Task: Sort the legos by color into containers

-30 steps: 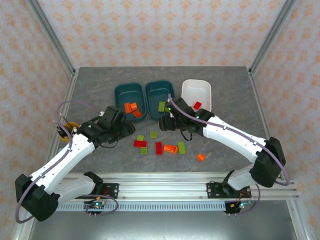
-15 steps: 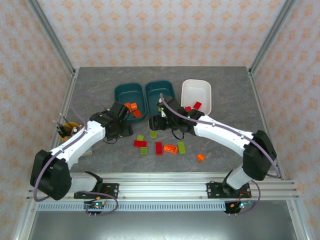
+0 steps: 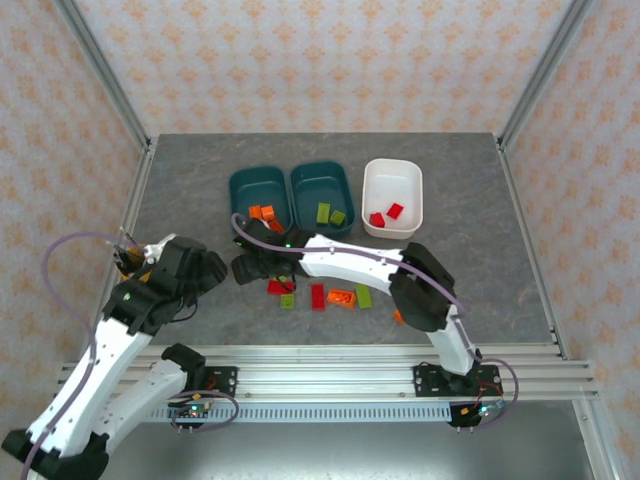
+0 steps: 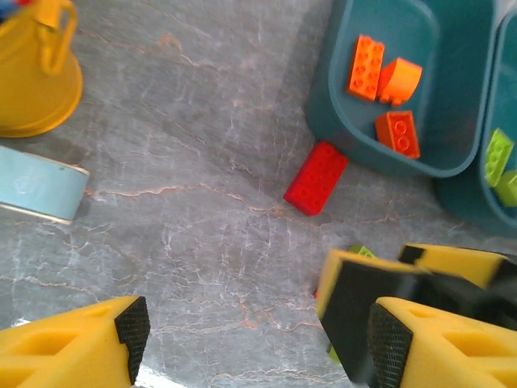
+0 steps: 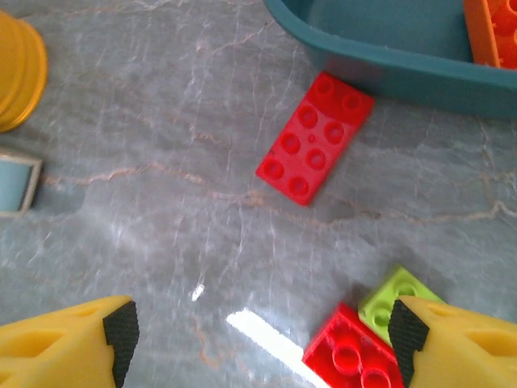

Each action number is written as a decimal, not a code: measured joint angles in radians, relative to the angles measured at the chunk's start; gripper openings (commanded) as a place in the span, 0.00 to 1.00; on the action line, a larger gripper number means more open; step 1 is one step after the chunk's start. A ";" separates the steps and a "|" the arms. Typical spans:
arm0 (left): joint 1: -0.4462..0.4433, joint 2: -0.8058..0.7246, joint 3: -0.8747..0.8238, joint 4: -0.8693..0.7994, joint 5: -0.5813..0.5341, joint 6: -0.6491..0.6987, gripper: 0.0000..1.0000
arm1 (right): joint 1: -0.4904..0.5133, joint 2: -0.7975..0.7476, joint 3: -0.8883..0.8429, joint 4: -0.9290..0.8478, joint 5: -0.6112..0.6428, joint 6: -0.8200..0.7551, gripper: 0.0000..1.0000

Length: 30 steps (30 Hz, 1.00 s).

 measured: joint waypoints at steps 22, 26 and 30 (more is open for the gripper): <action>0.000 -0.126 0.055 -0.151 0.009 -0.025 0.75 | 0.007 0.423 0.460 -0.227 0.246 0.190 0.68; 0.000 -0.126 0.056 -0.152 0.014 -0.023 0.75 | 0.010 0.442 0.492 -0.234 0.259 0.187 0.50; 0.000 -0.126 0.056 -0.152 0.016 -0.022 0.75 | 0.008 0.445 0.497 -0.239 0.267 0.187 0.31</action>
